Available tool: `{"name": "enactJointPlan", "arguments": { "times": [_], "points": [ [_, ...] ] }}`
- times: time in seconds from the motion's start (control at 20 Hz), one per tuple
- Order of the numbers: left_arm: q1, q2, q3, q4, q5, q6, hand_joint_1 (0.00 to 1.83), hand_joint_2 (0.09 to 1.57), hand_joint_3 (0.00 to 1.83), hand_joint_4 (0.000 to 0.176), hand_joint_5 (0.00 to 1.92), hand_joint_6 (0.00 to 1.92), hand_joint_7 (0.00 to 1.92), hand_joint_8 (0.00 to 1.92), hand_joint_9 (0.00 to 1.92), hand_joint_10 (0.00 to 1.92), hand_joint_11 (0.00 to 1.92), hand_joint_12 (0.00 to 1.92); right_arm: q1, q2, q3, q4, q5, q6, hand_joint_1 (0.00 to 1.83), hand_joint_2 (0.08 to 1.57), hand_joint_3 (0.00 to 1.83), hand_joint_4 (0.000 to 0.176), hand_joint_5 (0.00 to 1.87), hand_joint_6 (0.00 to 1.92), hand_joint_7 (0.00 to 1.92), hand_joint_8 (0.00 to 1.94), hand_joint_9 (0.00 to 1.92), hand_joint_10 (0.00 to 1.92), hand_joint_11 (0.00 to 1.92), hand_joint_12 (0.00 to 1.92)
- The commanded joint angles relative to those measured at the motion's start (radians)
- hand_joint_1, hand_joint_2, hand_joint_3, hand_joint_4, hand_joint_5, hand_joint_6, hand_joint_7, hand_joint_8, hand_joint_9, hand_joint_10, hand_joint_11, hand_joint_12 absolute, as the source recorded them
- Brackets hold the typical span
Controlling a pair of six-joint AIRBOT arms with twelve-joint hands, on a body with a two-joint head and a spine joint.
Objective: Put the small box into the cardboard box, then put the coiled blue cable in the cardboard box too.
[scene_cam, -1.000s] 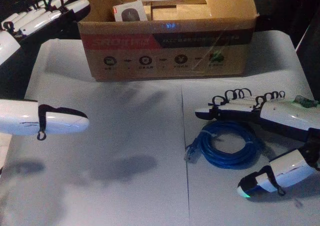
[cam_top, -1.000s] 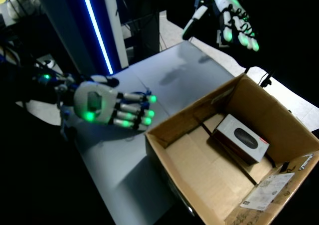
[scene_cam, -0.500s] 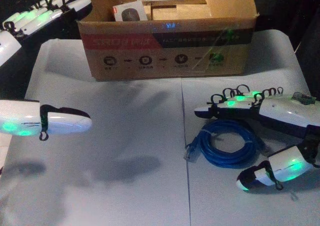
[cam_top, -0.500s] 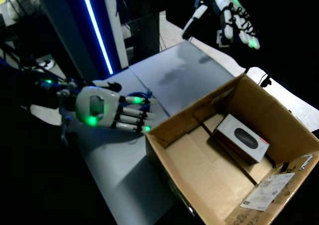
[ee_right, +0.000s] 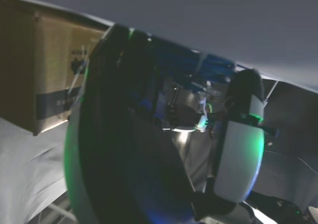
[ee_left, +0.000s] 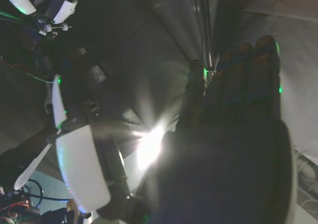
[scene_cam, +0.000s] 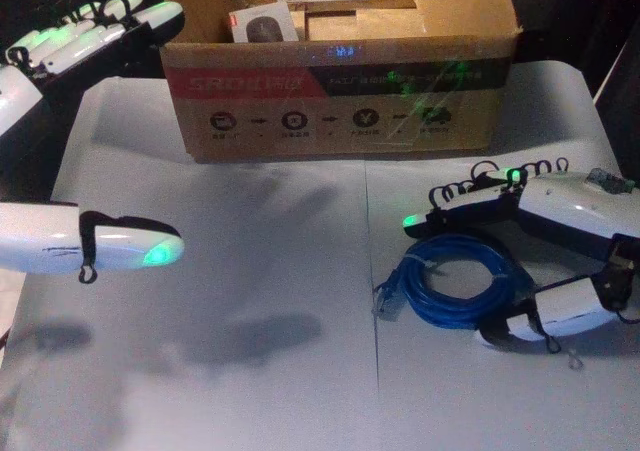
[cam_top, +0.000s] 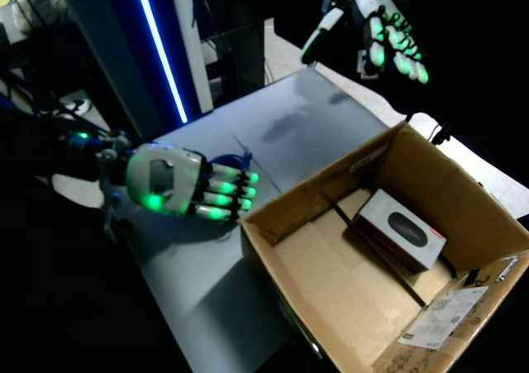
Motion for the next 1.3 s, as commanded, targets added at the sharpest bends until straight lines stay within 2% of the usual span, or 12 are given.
{"name": "enactJointPlan", "arguments": {
  "times": [0.0,0.05,0.1,0.15,0.2,0.4,0.75,0.9,1.0,1.15,1.2,1.25],
  "points": [
    [-0.005,-0.002,0.001,-0.008,-0.125,-0.006,0.68,0.8,0.01,0.176,0.11,0.0,0.02,0.0,0.0,0.0,0.0,0.0,0.002,0.001,0.003,0.008,0.018,0.007,1.24,1.05,0.0,0.0,0.73,0.0,0.64,0.3,0.49,1.15,0.46,1.29],
    [-0.005,-0.002,0.001,-0.009,-0.126,-0.007,0.69,0.8,0.0,0.176,0.11,0.01,0.02,0.0,0.0,0.0,0.0,0.0,0.002,0.001,0.003,0.01,0.018,0.007,1.23,1.07,0.0,0.0,0.79,0.0,0.47,0.92,0.52,1.37,0.53,1.39],
    [-0.005,-0.003,0.001,-0.009,-0.126,-0.008,0.7,0.8,0.0,0.176,0.12,0.01,0.02,0.0,0.0,0.0,0.0,0.0,0.002,0.001,0.004,0.011,0.018,0.007,1.24,1.08,0.0,0.0,0.83,0.01,0.44,1.1,0.55,1.46,0.57,1.42],
    [-0.005,-0.003,0.001,-0.009,-0.126,-0.009,0.68,0.8,0.0,0.176,0.11,0.0,0.02,0.0,0.0,0.0,0.0,0.0,0.002,0.001,0.004,0.012,0.018,0.007,1.14,1.19,0.0,0.0,0.82,1.16,0.41,1.38,0.58,1.64,0.65,1.49],
    [-0.004,-0.004,0.001,-0.009,-0.126,-0.009,0.69,0.8,0.0,0.176,0.12,0.0,0.03,0.01,0.0,0.0,0.0,0.0,0.002,0.001,0.004,0.013,0.018,0.007,1.19,1.27,0.0,0.0,0.77,1.09,0.61,1.74,0.63,1.72,0.7,1.55],
    [0.002,-0.005,0.001,-0.013,-0.128,-0.012,0.69,0.81,0.0,0.176,0.13,0.0,0.04,0.0,0.0,0.0,0.0,0.0,0.002,0.001,0.003,0.013,0.019,0.007,1.31,1.28,0.0,0.0,0.37,1.86,0.65,1.57,0.65,1.75,0.75,1.61],
    [0.005,-0.008,0.001,-0.017,-0.13,-0.013,0.7,0.81,0.0,0.176,0.14,0.0,0.06,0.01,0.0,0.0,0.0,0.0,0.028,0.039,-0.023,0.007,0.076,0.008,1.32,1.25,0.0,0.0,0.58,1.92,0.71,1.5,0.84,1.72,0.86,1.54],
    [0.005,-0.011,0.002,-0.018,-0.13,-0.013,0.69,0.81,0.0,0.176,0.14,0.0,0.06,0.01,0.0,0.0,0.01,0.0,0.039,0.084,-0.064,-0.014,0.136,0.008,1.32,1.26,0.0,0.0,0.55,1.92,0.7,1.53,0.83,1.76,0.86,1.62],
    [0.005,-0.011,0.002,-0.019,-0.13,-0.013,0.69,0.81,0.0,0.176,0.15,0.0,0.07,0.01,0.01,0.0,0.02,0.01,0.044,0.123,-0.097,-0.016,0.204,0.008,1.59,1.22,0.0,0.0,0.54,1.92,0.64,1.56,0.65,1.65,0.73,1.55],
    [0.011,-0.012,0.001,-0.026,-0.136,-0.014,0.68,0.81,0.0,0.162,0.15,0.0,0.08,0.01,0.02,0.01,0.03,0.01,0.107,0.168,-0.117,-0.088,0.243,0.092,1.46,1.27,0.0,0.0,0.38,1.79,0.59,1.58,0.66,1.67,0.81,1.78],
    [0.018,-0.012,0.001,-0.03,-0.142,-0.018,0.69,0.82,0.0,0.161,0.16,0.01,0.08,0.0,0.02,0.0,0.03,0.01,0.113,0.178,-0.124,-0.097,0.277,0.095,1.34,1.3,0.0,0.023,0.22,1.75,0.63,1.61,0.82,1.77,0.89,1.8],
    [0.02,-0.013,0.001,-0.032,-0.142,-0.019,0.68,0.83,0.01,0.171,0.15,0.0,0.07,0.0,0.02,0.0,0.04,0.01,0.122,0.19,-0.131,-0.101,0.312,0.095,1.28,1.35,0.0,0.079,0.06,1.68,0.56,1.74,0.88,1.91,0.92,1.92]
  ]
}}
